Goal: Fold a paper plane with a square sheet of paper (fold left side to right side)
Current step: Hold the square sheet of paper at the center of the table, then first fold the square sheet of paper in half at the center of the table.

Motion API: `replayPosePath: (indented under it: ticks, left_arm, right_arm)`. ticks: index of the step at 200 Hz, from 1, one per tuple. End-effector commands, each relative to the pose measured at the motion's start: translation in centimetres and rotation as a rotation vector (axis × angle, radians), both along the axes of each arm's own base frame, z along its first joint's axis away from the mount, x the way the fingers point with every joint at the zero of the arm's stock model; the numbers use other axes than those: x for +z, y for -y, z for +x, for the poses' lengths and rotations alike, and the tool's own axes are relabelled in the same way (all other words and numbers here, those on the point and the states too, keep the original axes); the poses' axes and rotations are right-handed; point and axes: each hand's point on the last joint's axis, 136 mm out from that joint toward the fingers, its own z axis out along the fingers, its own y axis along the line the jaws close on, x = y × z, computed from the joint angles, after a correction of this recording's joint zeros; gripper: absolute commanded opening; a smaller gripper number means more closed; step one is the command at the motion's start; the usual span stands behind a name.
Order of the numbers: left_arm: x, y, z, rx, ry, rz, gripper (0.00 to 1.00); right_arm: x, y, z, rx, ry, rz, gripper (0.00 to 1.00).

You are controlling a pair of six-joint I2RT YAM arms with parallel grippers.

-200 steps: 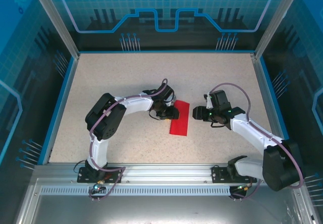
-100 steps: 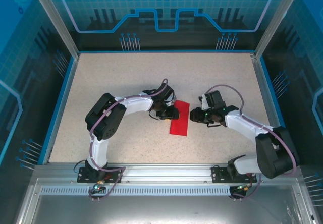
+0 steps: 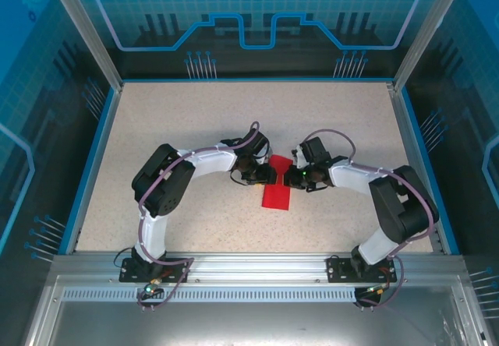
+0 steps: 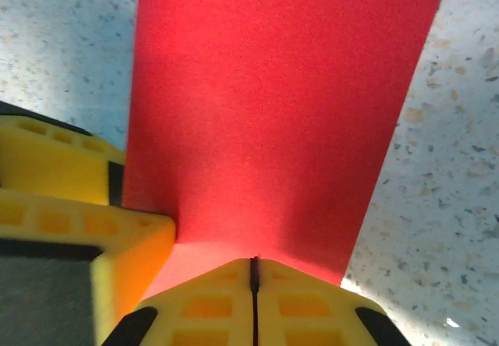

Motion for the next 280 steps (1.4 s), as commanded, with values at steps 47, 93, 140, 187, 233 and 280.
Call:
replayPosePath:
  ticks: [47,93,140,187,233,280]
  left_arm:
    - [-2.3,-2.1,-1.2,0.002,-0.051,0.118,0.41]
    - [1.4,-2.0,-0.5,0.012,0.019,0.067,0.5]
    - [5.9,-2.9,0.1,0.038,0.097,0.019,0.55]
    - [6.5,0.9,-1.1,-0.022,0.014,-0.186,0.37]
    - [4.2,2.2,-1.3,-0.035,-0.044,-0.202,0.33]
    - [1.0,0.3,-1.3,-0.008,-0.065,-0.073,0.28]
  right_arm:
    - [-3.6,0.9,-1.7,-0.004,-0.125,-0.12,0.09]
    - [-4.9,1.5,-2.8,0.003,-0.176,-0.169,0.09]
    - [-5.0,2.2,-3.2,0.016,-0.18,-0.21,0.09]
    - [-5.0,2.1,-3.4,0.025,-0.183,-0.213,0.09]
    - [-4.7,2.2,-3.4,0.03,-0.175,-0.218,0.09]
    - [-4.8,2.1,-3.4,0.035,-0.176,-0.22,0.09]
